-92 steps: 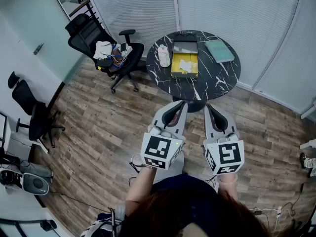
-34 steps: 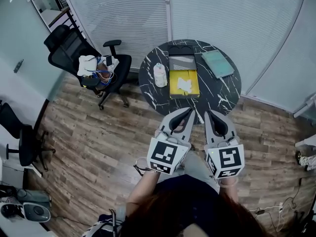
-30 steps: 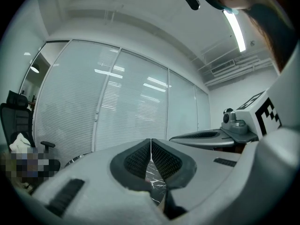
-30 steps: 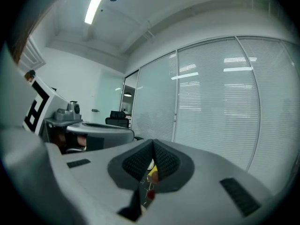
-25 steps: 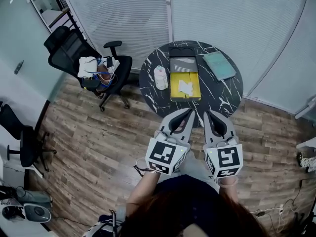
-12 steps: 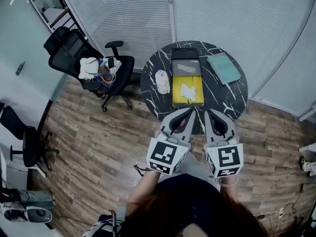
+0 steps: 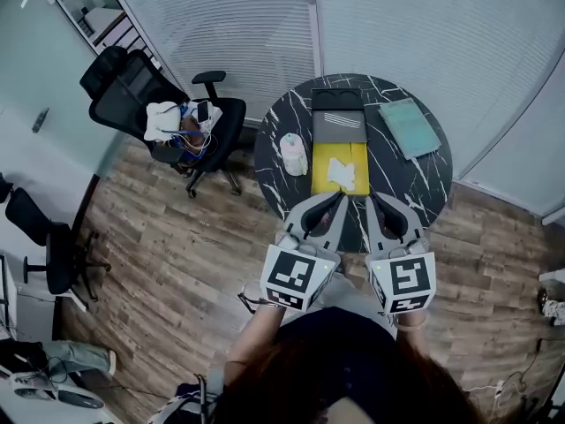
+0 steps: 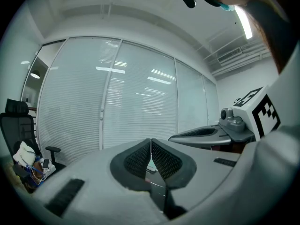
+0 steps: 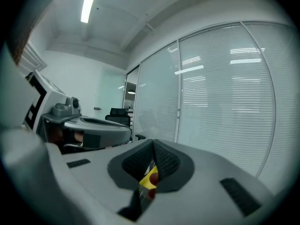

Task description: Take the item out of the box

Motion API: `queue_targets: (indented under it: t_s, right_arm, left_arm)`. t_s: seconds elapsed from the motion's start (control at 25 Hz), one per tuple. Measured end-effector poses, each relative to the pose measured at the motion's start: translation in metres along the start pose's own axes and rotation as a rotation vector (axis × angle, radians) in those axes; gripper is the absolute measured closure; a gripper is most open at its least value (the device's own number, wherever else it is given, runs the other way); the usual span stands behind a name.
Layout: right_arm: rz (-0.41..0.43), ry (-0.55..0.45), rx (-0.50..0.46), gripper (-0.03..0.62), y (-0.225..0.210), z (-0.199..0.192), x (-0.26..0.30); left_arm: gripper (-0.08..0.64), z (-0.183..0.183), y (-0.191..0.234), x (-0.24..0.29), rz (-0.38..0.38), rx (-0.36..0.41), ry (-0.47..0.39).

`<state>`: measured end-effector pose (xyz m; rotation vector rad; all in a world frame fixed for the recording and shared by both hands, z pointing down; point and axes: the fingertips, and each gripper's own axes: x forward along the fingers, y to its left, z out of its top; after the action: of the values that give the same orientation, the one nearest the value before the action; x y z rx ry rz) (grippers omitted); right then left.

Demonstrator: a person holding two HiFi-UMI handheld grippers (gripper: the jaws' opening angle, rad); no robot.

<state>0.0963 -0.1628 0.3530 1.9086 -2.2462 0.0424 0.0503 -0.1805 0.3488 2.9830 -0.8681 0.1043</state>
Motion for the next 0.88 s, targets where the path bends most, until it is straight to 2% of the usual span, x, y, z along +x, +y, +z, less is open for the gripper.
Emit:
queue_targets:
  t_s: [0.44,0.88]
  right_arm:
    - [0.050,0.017,-0.012,0.568,-0.025,-0.003,0.042]
    - [0.121,0.081,-0.042,0.568,-0.038,-0.023,0.082]
  left_arm:
    - [0.534,0.004,0.020,0.038,0.032,0.010,0.005]
    - [0.534,-0.001,0.047,0.064,0.087,-0.004,0.022]
